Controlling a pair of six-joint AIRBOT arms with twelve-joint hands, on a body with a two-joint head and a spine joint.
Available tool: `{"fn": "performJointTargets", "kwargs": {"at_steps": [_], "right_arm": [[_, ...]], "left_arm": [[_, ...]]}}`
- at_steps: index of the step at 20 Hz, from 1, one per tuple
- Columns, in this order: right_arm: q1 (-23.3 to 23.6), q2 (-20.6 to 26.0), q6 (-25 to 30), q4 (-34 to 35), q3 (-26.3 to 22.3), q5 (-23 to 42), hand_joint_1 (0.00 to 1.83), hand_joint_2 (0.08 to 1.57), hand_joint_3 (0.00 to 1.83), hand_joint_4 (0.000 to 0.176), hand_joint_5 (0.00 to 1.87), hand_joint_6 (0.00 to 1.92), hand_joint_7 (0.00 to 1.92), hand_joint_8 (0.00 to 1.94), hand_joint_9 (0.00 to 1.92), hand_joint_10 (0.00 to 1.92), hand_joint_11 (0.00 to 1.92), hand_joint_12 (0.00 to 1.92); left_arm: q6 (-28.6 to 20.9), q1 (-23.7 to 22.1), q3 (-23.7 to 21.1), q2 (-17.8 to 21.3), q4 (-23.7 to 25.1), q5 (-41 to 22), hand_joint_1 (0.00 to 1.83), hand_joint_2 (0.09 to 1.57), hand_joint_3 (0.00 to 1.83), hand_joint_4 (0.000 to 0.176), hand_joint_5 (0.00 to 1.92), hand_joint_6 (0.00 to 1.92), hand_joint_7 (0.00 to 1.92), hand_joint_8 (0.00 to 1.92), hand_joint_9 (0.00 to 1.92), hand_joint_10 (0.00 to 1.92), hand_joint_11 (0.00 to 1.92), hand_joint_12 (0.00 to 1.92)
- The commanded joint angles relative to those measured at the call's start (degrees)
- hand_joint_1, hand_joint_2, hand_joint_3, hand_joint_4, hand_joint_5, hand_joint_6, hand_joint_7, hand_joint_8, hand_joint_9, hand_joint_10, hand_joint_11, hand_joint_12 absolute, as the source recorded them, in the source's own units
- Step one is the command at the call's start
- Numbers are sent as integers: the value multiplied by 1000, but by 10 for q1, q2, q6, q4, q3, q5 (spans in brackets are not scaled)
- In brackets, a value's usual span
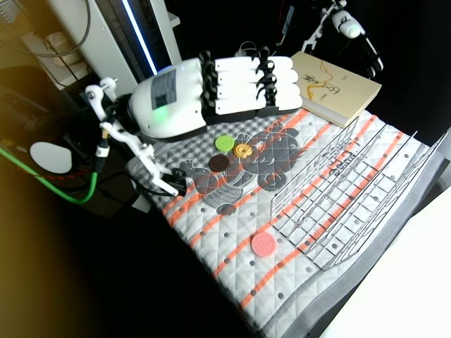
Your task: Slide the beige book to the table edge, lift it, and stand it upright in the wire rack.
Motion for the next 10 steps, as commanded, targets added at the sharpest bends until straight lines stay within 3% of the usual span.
{"fn": "performJointTargets", "kwargs": {"at_steps": [1, 2, 3, 4, 5, 6, 7, 8, 10], "right_arm": [[7, 2, -2, 22, -1, 68, 250, 1345, 2, 0, 304, 6, 338, 8, 315, 7, 237, 52], [7, 2, -2, 22, -1, 68, 287, 1345, 1, 0, 305, 4, 337, 5, 311, 4, 248, 52], [7, 2, -2, 22, -1, 68, 297, 1352, 4, 0, 299, 1, 331, 1, 308, 2, 256, 54], [7, 2, -2, 22, -1, 68, 273, 1352, 3, 0, 307, 3, 335, 2, 311, 2, 264, 52], [7, 2, -2, 22, -1, 68, 242, 1342, 0, 0, 312, 3, 336, 1, 307, 0, 259, 45], [7, 2, -2, 22, -1, 68, 268, 1348, 1, 0, 310, 1, 334, 0, 310, 1, 257, 40], [7, 2, -2, 22, -1, 68, 254, 1341, 0, 0, 317, 3, 341, 2, 323, 4, 271, 41], [6, 2, -2, 22, -1, 68, 254, 1347, 1, 0, 316, 2, 331, 0, 314, 0, 273, 39], [5, 2, -2, 22, -1, 68, 283, 1345, 0, 0, 322, 3, 323, 0, 304, 0, 285, 40]], "left_arm": [[-8, -8, 8, -4, 5, -32, 472, 898, 0, 65, 154, 6, 173, 5, 143, 10, 0, 943], [-9, -12, 12, -6, 12, -23, 463, 888, 0, 56, 151, 2, 169, 2, 156, 10, 0, 860], [-14, -19, 20, -9, 29, -2, 452, 866, 0, 80, 128, 1, 155, 2, 134, 5, 0, 799], [-20, -25, 28, -13, 44, 15, 432, 858, 0, 81, 109, 8, 159, 2, 156, 11, 0, 963], [-25, -31, 35, -16, 57, 30, 439, 842, 0, 102, 92, 2, 154, 0, 159, 8, 0, 1022], [-26, -37, 39, -18, 67, 44, 373, 802, 0, 107, 85, 1, 179, 4, 211, 17, 0, 1161], [-26, -41, 43, -20, 73, 54, 383, 806, 0, 107, 83, 0, 154, 2, 197, 6, 0, 1129], [-26, -46, 49, -24, 78, 66, 389, 797, 0, 135, 81, 0, 133, 5, 190, 2, 0, 1216], [-26, -52, 57, -30, 83, 83, 432, 821, 2, 133, 88, 2, 111, 0, 145, 0, 0, 1200]]}}
